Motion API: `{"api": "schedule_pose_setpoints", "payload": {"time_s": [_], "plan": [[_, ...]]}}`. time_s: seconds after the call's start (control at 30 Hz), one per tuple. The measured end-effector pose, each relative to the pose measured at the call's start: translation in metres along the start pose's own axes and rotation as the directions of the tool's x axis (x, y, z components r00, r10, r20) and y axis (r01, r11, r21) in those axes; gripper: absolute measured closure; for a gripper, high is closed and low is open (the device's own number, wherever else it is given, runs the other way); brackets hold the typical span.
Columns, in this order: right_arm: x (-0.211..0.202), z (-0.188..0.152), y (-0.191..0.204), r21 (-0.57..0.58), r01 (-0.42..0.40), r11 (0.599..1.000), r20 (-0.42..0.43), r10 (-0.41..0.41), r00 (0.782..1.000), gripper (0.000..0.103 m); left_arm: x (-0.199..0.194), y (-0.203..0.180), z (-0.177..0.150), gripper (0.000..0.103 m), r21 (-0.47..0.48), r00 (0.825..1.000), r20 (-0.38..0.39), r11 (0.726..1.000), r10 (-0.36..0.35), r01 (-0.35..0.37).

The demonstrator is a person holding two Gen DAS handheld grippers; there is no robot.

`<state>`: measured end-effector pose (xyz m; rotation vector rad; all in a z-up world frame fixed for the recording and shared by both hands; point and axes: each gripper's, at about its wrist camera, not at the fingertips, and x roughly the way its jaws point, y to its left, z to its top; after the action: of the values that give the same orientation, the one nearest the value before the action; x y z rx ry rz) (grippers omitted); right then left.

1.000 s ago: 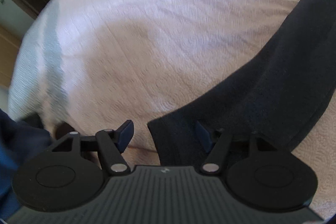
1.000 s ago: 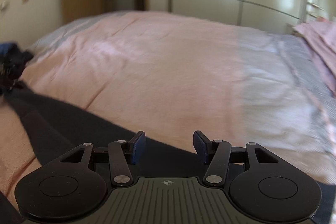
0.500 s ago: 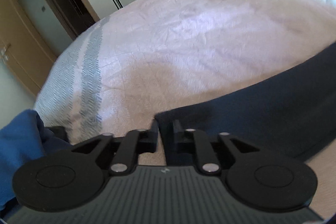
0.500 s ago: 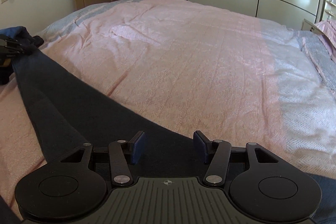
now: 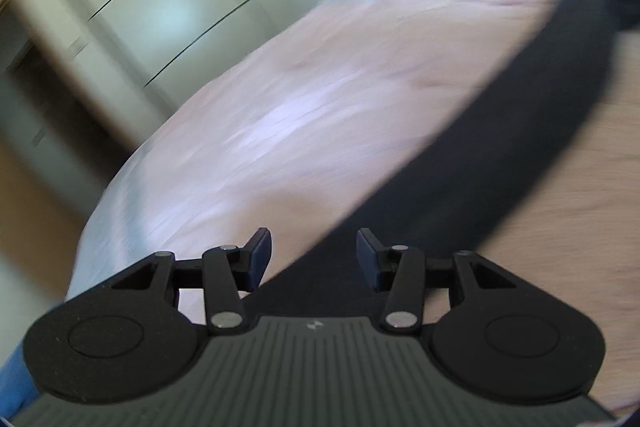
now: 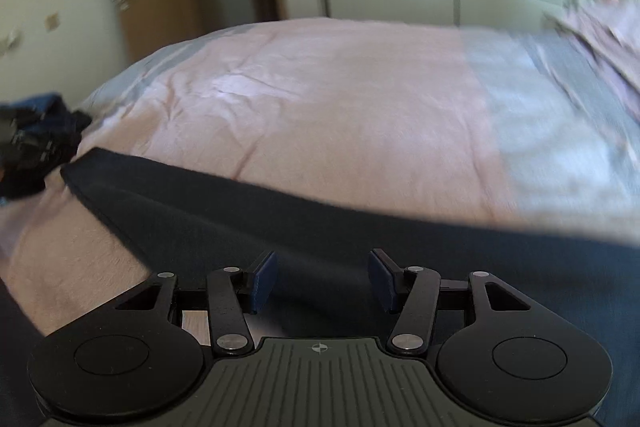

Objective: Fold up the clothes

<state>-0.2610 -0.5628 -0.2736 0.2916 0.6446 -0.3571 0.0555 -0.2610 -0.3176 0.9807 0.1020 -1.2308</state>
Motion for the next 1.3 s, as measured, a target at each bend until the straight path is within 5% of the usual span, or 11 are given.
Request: {"api": "schedule_pose_setpoints", "payload": {"time_s": [0.2, 0.33, 0.5, 0.6, 0.63, 0.67, 0.87, 0.93, 1.1, 1.23, 1.3], "plan": [[-0.038, -0.039, -0.017, 0.063, 0.022, 0.998, -0.065, -0.018, 0.998, 0.049, -0.021, -0.076, 0.03, 0.059, 0.187, 0.977, 0.104, 0.969, -0.185, 0.164], [-0.04, -0.06, -0.014, 0.029, -0.002, 1.0, -0.224, 0.009, 0.975, 0.049, -0.022, -0.125, 0.057, 0.059, 0.301, 0.949, 0.157, 0.928, -0.274, 0.219], [-0.039, -0.059, 0.002, -0.083, 0.055, 0.995, -0.171, -0.068, 0.983, 0.049, -0.012, -0.176, 0.092, 0.059, 0.4, 0.916, 0.201, 0.883, -0.347, 0.247], [-0.03, -0.057, 0.015, -0.168, 0.088, 0.982, -0.144, -0.113, 0.983, 0.049, -0.001, -0.196, 0.104, 0.059, 0.423, 0.913, 0.205, 0.873, -0.352, 0.241], [-0.027, -0.057, 0.019, -0.195, 0.099, 0.976, -0.134, -0.127, 0.983, 0.055, 0.003, -0.203, 0.108, 0.059, 0.43, 0.913, 0.206, 0.87, -0.352, 0.239], [-0.024, -0.056, 0.023, -0.223, 0.111, 0.969, -0.124, -0.141, 0.982, 0.093, 0.008, -0.205, 0.109, 0.059, 0.432, 0.916, 0.202, 0.871, -0.346, 0.234], [-0.082, -0.045, 0.042, -0.272, 0.189, 0.943, 0.078, -0.174, 0.982, 0.098, 0.017, -0.198, 0.109, 0.057, 0.384, 0.925, 0.162, 0.885, -0.344, 0.262], [-0.09, -0.05, 0.044, -0.247, 0.166, 0.955, 0.075, -0.152, 0.985, 0.098, 0.022, -0.196, 0.108, 0.058, 0.346, 0.922, 0.128, 0.888, -0.366, 0.304], [-0.082, -0.07, 0.041, -0.215, 0.124, 0.969, 0.019, -0.123, 0.992, 0.095, 0.009, -0.183, 0.103, 0.058, 0.299, 0.931, 0.101, 0.903, -0.35, 0.308], [-0.114, -0.089, 0.037, -0.113, 0.111, 0.987, 0.097, -0.101, 0.99, 0.05, -0.019, -0.168, 0.09, 0.058, 0.268, 0.943, 0.089, 0.919, -0.321, 0.288], [-0.133, -0.102, 0.034, -0.068, 0.121, 0.99, 0.123, -0.112, 0.986, 0.047, -0.035, -0.163, 0.081, 0.058, 0.248, 0.947, 0.074, 0.925, -0.313, 0.287]]}}
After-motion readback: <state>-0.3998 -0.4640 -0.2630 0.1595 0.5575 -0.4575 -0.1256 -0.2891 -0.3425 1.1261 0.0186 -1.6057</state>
